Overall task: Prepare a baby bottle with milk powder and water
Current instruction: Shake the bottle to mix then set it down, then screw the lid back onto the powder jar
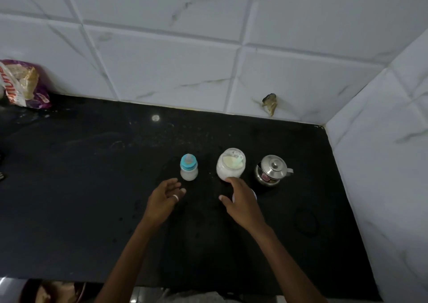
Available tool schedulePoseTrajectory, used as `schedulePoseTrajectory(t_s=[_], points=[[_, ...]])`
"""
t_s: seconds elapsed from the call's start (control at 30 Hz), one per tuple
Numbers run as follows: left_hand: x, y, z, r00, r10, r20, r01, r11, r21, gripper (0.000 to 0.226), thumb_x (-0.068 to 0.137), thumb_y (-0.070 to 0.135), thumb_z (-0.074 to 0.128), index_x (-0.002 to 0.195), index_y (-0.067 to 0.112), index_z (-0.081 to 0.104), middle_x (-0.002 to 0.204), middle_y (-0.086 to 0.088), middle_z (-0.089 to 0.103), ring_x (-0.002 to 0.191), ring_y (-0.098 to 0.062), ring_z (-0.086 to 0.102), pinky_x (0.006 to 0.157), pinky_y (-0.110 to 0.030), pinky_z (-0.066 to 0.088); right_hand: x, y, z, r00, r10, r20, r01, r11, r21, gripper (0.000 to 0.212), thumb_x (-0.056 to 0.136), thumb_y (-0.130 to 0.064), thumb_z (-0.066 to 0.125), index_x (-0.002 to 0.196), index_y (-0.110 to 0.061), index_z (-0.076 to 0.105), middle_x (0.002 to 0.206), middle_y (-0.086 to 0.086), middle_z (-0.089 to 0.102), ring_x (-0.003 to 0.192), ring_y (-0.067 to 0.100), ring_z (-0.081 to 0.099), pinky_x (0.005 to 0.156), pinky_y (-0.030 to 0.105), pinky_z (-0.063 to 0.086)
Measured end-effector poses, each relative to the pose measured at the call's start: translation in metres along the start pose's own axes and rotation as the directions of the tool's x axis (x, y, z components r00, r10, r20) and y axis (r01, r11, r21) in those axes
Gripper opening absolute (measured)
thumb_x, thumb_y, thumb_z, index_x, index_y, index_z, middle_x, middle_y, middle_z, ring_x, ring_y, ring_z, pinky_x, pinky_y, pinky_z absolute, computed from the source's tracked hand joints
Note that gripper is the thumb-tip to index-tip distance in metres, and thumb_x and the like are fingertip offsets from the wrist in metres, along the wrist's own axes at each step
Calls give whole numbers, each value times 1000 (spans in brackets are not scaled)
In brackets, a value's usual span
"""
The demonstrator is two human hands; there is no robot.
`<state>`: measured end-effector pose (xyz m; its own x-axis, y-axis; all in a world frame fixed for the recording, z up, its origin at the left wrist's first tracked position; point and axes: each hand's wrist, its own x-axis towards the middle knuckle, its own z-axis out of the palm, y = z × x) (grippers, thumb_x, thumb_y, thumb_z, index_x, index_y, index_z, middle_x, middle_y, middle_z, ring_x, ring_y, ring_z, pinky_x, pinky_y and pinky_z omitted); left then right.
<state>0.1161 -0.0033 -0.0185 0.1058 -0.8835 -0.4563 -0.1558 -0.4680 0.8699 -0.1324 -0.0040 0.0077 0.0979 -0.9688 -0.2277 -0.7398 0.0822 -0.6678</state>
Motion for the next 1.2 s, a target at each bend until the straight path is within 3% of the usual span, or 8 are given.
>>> schedulePoseTrajectory(t_s=[0.23,0.47,0.6,0.83,0.93,1.0,1.07,1.2], points=[[-36,-11,57,999,-48,-17,48,998,-27,47,94,5,71,138,11,56,127,-5,67,115,-17,67,100,-32,54,-16,52,-31,1000,-14,11,15,998,-58,52,93,-20,70,141,-17,51,147,-1,49,136,18,45,105,24,34],[-58,-20,98,996,-62,-62,62,998,-10,48,93,2,72,138,6,56,126,-9,68,116,-21,67,86,-19,54,-18,75,-36,987,-38,158,70,976,-207,62,95,-22,68,151,-13,43,156,7,40,143,27,36,116,38,36],[-63,-21,102,995,-65,-81,66,998,16,49,92,1,73,137,4,56,124,-9,68,116,-22,68,81,-17,55,-10,69,-37,974,-63,219,125,951,-283,70,94,-26,70,154,-21,36,162,5,31,148,27,27,117,40,34],[-54,-11,95,998,-50,-41,53,996,66,50,92,6,74,138,10,56,128,-6,68,105,-7,68,75,-14,56,13,50,-39,936,-35,349,207,859,-468,83,91,-18,72,160,-30,27,167,7,19,152,35,17,115,50,36],[-47,-6,93,999,-49,-12,50,996,68,54,91,9,76,140,12,54,129,-3,67,109,-8,67,80,-16,55,16,48,-35,915,27,403,191,849,-492,82,91,-13,71,159,-33,28,168,7,16,153,37,14,115,53,35],[-42,-3,91,999,-48,7,48,997,65,56,90,10,76,142,14,53,131,-2,66,115,-12,66,92,-24,55,17,49,-32,908,52,416,176,853,-490,81,91,-11,70,158,-33,31,168,7,15,153,38,14,116,53,36],[-37,-1,89,999,-43,22,42,997,63,58,90,11,77,142,15,53,132,-1,65,120,-15,65,102,-33,54,16,51,-28,910,61,409,159,862,-481,80,91,-7,69,158,-32,33,167,6,16,152,37,17,116,51,38],[-25,0,88,999,-22,41,20,999,50,61,88,12,79,142,18,53,135,-2,64,122,-16,64,107,-41,53,13,49,-26,928,48,369,138,876,-463,76,90,-4,68,155,-29,38,162,6,24,145,33,29,111,46,43]])
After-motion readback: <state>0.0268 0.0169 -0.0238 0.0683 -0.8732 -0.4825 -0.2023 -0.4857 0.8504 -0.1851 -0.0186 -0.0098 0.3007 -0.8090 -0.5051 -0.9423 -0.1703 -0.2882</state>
